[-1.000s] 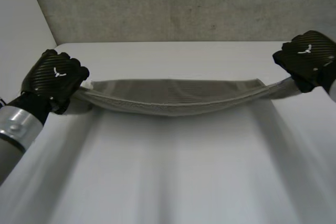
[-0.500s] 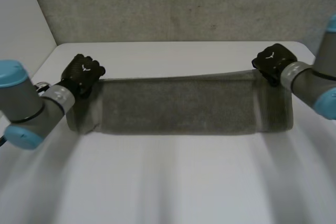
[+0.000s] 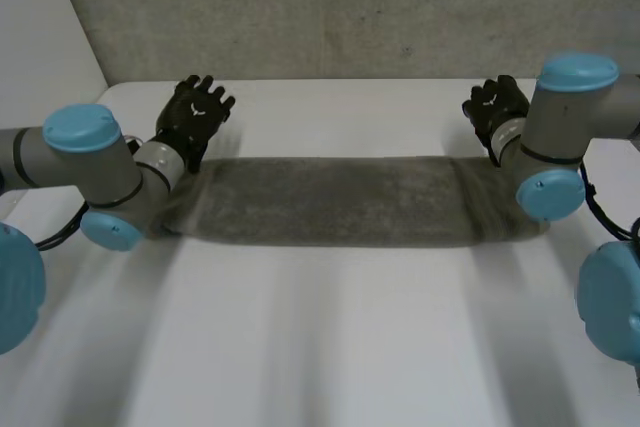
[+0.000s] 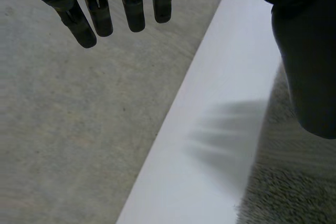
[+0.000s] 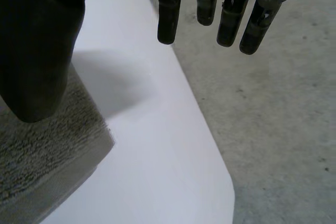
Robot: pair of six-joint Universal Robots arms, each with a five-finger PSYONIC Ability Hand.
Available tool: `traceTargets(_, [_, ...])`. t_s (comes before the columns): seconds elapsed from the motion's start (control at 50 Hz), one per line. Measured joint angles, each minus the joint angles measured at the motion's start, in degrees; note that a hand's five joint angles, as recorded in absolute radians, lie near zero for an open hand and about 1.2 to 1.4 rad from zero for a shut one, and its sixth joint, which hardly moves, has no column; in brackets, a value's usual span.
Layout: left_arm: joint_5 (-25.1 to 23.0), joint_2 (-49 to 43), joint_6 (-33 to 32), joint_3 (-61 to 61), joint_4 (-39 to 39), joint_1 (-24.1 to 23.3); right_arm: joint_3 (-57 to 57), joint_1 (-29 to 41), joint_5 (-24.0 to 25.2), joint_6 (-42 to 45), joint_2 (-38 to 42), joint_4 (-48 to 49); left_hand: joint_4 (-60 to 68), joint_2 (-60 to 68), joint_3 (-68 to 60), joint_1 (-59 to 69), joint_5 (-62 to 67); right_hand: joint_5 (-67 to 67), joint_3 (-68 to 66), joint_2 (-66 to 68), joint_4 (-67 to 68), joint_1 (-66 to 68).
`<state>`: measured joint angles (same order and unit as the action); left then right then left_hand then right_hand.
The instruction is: Fold the towel.
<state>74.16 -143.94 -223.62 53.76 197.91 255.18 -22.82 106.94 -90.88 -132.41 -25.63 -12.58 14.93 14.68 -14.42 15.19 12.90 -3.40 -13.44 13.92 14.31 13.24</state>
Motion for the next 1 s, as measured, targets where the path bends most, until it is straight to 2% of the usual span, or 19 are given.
traceTargets(0.08, [1.91, 6.78, 0.83, 5.30, -0.10, -0.09, -6.33, 0.19, -1.25, -4.56, -7.99, 0.30, 0.00, 0.00, 0.00, 0.00, -0.07, 0.00, 0.00, -0.15, 0.00, 0.00])
traceTargets(0.22, [2.43, 20.07, 5.47, 18.23, 0.25, 1.18, -24.35, -0.57, 2.44, -11.04, -24.89, 1.21, 0.00, -0.08, 0.20, -0.02, -0.14, 0.00, 0.00, -0.15, 0.00, -0.01])
traceTargets(0.34, [2.20, 34.65, 16.48, 32.95, 1.47, 2.92, -43.97, -1.34, 7.55, -13.19, -38.58, 3.40, 0.00, -0.27, 0.24, -0.03, -0.29, 0.00, 0.00, -0.15, 0.00, -0.02])
traceTargets(0.42, [2.14, 40.95, 24.06, 41.24, 3.75, 4.12, -53.49, -2.52, 8.64, -13.32, -42.36, 5.50, 0.00, -0.27, 0.24, -0.03, -0.30, 0.00, 0.00, -0.15, 0.00, -0.03])
traceTargets(0.52, [2.18, 44.64, 30.87, 50.41, 8.48, 4.74, -62.60, -4.48, 8.85, -13.16, -42.96, 9.81, 0.00, -0.27, 0.24, -0.03, -0.30, 0.00, 0.00, -0.15, 0.00, -0.03])
traceTargets(0.74, [2.71, 41.60, 32.57, 57.18, 17.78, 3.60, -65.32, -7.60, 9.36, -12.22, -31.85, 20.41, 0.00, -0.27, 0.24, -0.03, -0.30, -0.22, -0.19, 0.06, 0.12, 0.29])
traceTargets(0.82, [2.76, 40.48, 32.37, 57.28, 18.88, 3.29, -64.19, -8.60, 10.29, -12.08, -28.82, 22.03, 0.00, -0.27, 0.24, -0.03, -0.31, -15.25, -14.64, 15.26, 13.66, 16.12])
traceTargets(0.86, [2.76, 40.13, 32.30, 57.24, 19.06, 3.17, -63.02, -9.26, 11.27, -12.05, -27.15, 22.46, 0.00, -0.27, 0.24, -0.03, -0.31, -35.86, -36.09, 36.32, 34.21, 36.75])
traceTargets(0.9, [2.76, 40.03, 32.28, 57.23, 19.03, 3.08, -62.27, -9.58, 11.79, -12.05, -26.41, 22.52, 0.00, -0.27, 0.24, -0.03, -0.31, -47.70, -47.40, 47.86, 46.18, 47.61])
traceTargets(0.96, [2.76, 39.95, 32.25, 57.23, 18.92, 2.97, -61.02, -10.15, 12.21, -12.05, -25.55, 22.43, 0.00, -0.28, 0.24, -0.03, -0.31, -58.71, -59.12, 59.53, 58.83, 54.04])
traceTargets(1.0, [2.76, 39.94, 32.23, 57.26, 18.86, 2.95, -60.29, -10.66, 12.00, -12.07, -25.33, 22.30, 0.00, -0.27, 0.24, -0.03, -0.31, -60.32, -62.16, 60.96, 61.53, 54.04])
